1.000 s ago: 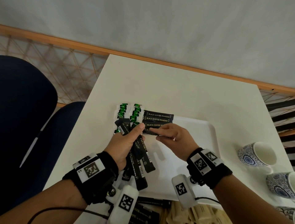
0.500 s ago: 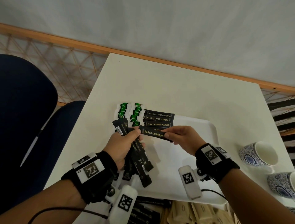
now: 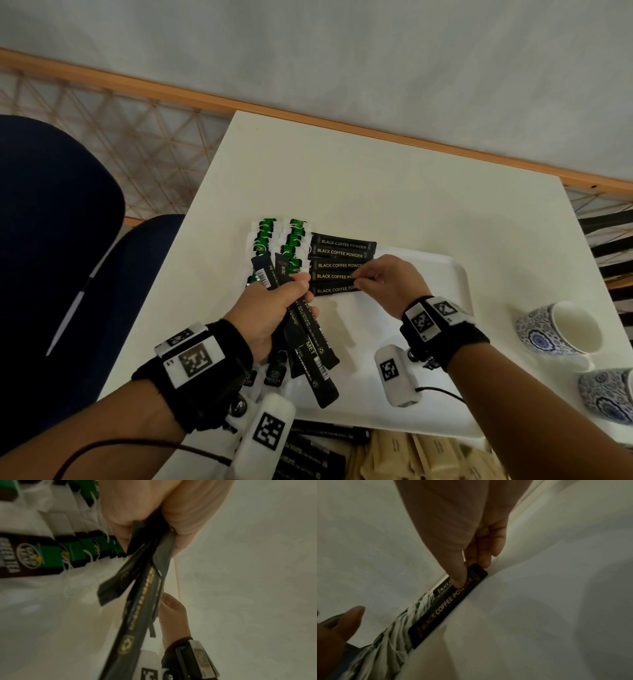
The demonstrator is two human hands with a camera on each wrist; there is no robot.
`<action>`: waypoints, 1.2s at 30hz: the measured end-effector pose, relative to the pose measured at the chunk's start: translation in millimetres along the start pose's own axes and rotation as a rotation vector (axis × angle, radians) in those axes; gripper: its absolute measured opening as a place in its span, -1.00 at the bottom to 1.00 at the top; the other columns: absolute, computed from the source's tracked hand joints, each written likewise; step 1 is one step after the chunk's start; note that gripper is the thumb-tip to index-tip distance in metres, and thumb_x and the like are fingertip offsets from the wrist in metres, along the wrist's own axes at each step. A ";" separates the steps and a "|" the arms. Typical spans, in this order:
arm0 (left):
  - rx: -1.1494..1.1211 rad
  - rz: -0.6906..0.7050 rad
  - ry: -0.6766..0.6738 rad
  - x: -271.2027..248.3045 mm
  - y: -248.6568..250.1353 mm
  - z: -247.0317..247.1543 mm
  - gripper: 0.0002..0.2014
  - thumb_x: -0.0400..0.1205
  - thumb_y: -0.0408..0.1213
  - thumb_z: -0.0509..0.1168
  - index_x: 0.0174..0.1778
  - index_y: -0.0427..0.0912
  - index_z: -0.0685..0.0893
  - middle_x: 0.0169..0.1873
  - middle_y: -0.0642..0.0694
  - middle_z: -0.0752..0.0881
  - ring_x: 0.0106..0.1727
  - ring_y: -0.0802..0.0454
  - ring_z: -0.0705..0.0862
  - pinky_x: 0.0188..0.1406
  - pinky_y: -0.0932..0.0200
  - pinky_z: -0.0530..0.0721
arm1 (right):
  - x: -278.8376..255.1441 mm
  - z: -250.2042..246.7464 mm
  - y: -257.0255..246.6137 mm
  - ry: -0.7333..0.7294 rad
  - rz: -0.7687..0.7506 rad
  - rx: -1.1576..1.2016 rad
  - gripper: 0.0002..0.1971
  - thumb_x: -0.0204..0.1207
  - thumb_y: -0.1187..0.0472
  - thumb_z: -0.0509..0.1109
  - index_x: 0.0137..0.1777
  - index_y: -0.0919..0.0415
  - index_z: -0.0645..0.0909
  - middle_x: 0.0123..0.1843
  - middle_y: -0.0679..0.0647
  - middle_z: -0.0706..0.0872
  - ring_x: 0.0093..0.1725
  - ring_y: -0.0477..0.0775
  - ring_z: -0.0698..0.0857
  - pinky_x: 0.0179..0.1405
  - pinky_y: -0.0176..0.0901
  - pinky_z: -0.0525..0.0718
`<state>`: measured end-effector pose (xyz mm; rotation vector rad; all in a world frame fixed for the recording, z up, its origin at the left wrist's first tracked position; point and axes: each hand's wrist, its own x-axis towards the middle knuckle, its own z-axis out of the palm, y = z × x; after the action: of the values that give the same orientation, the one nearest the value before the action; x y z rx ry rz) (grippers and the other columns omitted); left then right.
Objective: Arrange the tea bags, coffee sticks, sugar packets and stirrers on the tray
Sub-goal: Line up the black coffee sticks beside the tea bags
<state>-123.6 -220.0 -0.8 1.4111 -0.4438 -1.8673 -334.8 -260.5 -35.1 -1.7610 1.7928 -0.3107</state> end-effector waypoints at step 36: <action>0.042 0.048 -0.071 -0.7 -3.6 0.7 -0.88 0.61 -0.37 0.36 -0.24 -0.12 0.65 -0.38 -0.11 0.63 -0.37 -0.06 0.68 -0.25 0.06 0.69 | -2.8 2.6 14.9 0.097 0.099 0.157 -0.56 0.52 0.36 0.23 0.37 0.01 0.41 0.15 -0.06 0.59 -0.04 0.02 0.64 -0.08 -0.19 0.55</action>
<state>-125.4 -217.2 -2.5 1.3530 -0.5503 -1.8843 -345.8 -255.8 -44.8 -1.5678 1.8623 -0.4894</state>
